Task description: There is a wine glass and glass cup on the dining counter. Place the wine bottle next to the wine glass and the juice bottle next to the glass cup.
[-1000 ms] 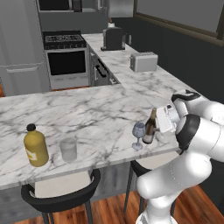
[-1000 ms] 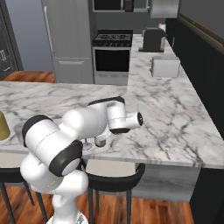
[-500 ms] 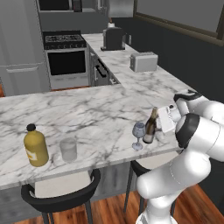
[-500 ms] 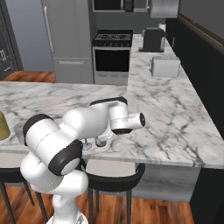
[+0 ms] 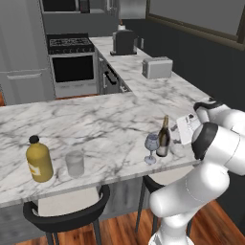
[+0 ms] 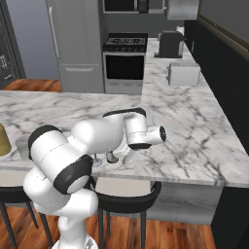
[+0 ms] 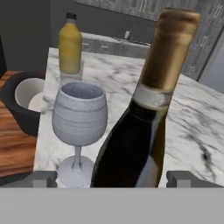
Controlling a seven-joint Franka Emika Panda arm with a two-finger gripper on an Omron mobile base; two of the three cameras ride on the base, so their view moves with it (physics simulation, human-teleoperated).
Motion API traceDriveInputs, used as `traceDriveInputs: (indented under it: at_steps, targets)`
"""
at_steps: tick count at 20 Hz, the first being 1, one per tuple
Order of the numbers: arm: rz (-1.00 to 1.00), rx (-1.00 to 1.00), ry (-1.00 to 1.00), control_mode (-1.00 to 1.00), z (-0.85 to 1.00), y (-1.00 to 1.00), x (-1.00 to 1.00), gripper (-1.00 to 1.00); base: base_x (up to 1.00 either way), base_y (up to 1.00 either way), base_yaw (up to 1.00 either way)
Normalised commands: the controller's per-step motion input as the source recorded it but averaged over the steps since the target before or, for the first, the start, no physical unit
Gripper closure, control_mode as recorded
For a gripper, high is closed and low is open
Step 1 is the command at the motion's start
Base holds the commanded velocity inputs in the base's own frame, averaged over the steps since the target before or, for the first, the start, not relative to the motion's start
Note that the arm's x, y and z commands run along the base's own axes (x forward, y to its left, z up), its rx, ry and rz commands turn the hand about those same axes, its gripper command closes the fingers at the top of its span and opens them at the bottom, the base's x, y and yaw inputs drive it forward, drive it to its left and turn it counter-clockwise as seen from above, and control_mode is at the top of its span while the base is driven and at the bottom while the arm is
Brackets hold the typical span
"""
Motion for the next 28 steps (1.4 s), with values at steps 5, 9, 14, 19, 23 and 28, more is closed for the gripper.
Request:
traceDriveInputs:
  at_steps: [5,9,14,19,23,28]
  targets:
    - [0.0,0.0,0.0,-1.0,0.01,-0.15,-0.02,-1.0,0.0,0.0,0.0]
    - [0.0,0.0,0.0,-1.0,0.09,-0.18,-0.09,-1.0,0.0,0.0,0.0]
    - [0.0,0.0,0.0,-1.0,0.2,-0.18,-0.25,-1.0,0.0,0.0,0.0]
    - [-0.03,-0.03,0.0,-1.0,0.22,-0.04,-0.38,-1.0,0.0,0.0,0.0]
    - [-0.1,-0.09,0.0,-1.0,0.21,0.09,-0.34,-1.0,0.0,0.0,0.0]
    - [-0.29,-0.05,0.01,-1.0,0.16,0.15,-0.31,-1.0,0.0,0.0,0.0]
